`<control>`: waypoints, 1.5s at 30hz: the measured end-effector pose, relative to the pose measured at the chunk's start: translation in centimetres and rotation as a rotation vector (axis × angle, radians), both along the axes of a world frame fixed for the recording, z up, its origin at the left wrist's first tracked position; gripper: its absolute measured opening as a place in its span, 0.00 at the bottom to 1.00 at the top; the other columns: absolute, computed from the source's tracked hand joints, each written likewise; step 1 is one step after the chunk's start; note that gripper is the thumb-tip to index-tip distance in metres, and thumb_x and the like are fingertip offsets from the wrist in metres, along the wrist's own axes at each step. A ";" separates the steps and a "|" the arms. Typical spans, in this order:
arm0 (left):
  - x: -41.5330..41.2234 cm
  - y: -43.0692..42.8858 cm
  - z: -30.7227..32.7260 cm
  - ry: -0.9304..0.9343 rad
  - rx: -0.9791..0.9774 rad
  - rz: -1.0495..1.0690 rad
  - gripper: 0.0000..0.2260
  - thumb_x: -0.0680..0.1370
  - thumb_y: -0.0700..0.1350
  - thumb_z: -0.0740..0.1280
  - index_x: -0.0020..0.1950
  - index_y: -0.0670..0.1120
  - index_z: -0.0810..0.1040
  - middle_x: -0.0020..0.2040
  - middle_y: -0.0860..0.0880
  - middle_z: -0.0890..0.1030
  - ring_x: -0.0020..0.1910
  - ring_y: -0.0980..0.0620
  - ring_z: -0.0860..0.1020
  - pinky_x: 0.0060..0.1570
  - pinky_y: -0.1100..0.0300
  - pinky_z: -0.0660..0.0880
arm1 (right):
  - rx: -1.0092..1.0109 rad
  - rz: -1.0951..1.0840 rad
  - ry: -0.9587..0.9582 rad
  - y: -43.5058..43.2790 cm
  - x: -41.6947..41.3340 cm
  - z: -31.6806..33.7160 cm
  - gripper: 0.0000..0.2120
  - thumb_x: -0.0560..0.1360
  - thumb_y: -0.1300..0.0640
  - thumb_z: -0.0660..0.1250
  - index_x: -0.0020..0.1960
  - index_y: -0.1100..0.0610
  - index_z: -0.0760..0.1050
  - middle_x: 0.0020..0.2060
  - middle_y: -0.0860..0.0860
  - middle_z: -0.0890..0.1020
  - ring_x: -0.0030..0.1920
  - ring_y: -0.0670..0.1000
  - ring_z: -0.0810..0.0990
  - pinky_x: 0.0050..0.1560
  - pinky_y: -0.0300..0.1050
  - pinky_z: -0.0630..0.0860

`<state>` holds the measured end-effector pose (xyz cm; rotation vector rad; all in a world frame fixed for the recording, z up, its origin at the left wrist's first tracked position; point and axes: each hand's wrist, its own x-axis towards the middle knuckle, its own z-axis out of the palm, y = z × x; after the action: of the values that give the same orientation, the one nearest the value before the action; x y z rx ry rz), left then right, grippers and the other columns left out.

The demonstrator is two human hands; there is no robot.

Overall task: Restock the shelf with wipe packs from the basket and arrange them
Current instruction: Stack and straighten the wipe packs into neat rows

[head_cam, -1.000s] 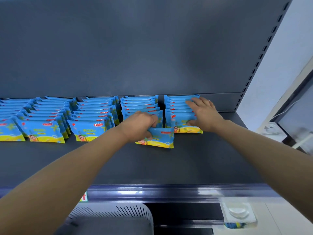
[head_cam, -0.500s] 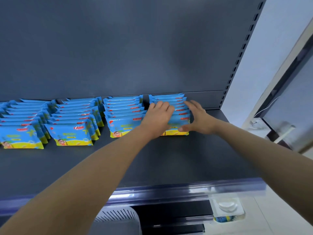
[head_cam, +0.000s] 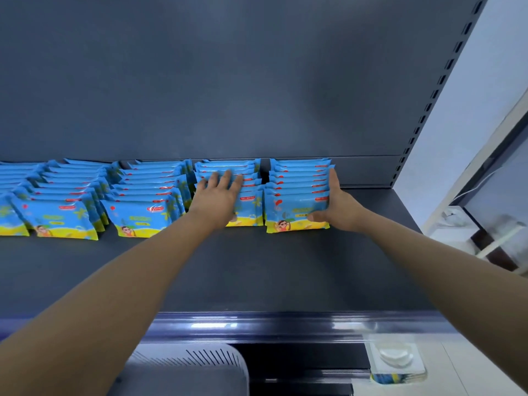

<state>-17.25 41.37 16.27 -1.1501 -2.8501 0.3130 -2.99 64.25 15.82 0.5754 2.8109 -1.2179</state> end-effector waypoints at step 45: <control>3.6 8.9 1.0 -0.026 0.084 -0.112 0.51 0.63 0.67 0.70 0.74 0.39 0.52 0.70 0.41 0.64 0.73 0.41 0.56 0.70 0.41 0.34 | -0.764 -0.508 0.191 2.5 -2.8 0.7 0.12 0.81 0.54 0.56 0.50 0.58 0.76 0.44 0.53 0.83 0.43 0.53 0.84 0.41 0.50 0.82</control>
<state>-13.65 50.28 17.28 -1.3002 -2.7766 0.1727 -5.82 66.75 16.49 1.1584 2.0710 -2.3530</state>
